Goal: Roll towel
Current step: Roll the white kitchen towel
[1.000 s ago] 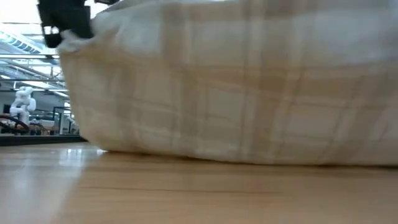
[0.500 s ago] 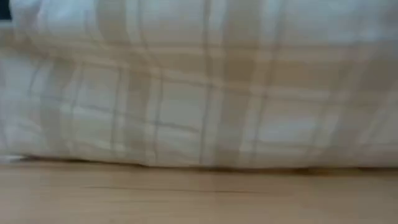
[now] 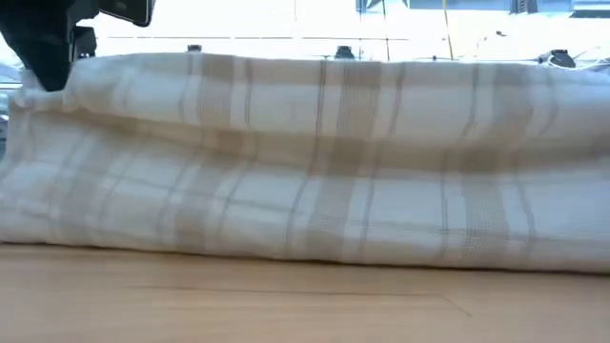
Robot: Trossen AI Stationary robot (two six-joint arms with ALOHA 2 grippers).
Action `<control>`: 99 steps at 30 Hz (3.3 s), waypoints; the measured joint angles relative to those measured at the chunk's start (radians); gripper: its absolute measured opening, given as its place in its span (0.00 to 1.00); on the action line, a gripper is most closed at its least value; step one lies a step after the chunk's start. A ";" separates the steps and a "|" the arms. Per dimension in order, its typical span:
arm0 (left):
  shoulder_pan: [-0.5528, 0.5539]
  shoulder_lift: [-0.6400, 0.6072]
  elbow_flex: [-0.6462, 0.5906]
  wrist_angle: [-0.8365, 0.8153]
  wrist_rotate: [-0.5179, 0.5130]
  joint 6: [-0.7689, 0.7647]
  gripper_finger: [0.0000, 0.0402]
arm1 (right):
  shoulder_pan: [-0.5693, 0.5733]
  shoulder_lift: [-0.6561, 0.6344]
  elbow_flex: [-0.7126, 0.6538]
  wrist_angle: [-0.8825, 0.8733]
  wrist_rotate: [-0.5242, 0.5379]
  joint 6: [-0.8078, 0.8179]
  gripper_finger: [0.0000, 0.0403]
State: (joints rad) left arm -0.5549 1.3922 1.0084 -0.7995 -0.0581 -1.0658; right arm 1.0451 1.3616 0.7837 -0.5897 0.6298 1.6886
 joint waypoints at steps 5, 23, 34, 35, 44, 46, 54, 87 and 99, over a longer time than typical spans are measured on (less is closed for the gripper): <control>-0.002 0.000 0.000 0.022 0.042 0.005 0.05 | -0.028 -0.001 0.000 -0.036 0.025 -0.035 0.00; -0.025 -0.024 -0.014 0.276 0.168 -0.089 0.05 | -0.003 -0.035 0.000 0.080 -0.027 -0.141 0.00; -0.075 -0.024 -0.004 0.140 0.064 -0.097 0.05 | 0.027 -0.036 -0.007 -0.043 0.081 -0.083 0.00; -0.067 -0.024 -0.008 0.109 0.051 -0.081 0.05 | 0.021 -0.037 -0.019 -0.060 0.096 -0.058 0.00; 0.013 -0.021 -0.083 0.069 0.045 -0.059 0.05 | -0.068 -0.057 -0.109 0.015 0.150 -0.037 0.00; 0.022 -0.019 -0.083 0.051 0.044 -0.083 0.05 | -0.107 -0.057 -0.109 0.011 0.181 -0.066 0.00; -0.002 -0.019 -0.083 0.036 0.059 -0.213 0.05 | -0.270 -0.057 -0.110 0.013 0.152 -0.200 0.00; -0.102 -0.020 -0.082 0.166 0.114 -0.449 0.05 | -0.529 0.022 -0.111 0.076 0.061 -0.418 0.00; -0.093 -0.020 -0.081 0.141 0.113 -0.448 0.05 | -0.532 0.049 -0.111 0.123 -0.006 -0.383 0.00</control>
State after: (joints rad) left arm -0.6483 1.3724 0.9272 -0.6589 0.0551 -1.5142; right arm 0.5134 1.4111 0.6727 -0.4664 0.6236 1.3058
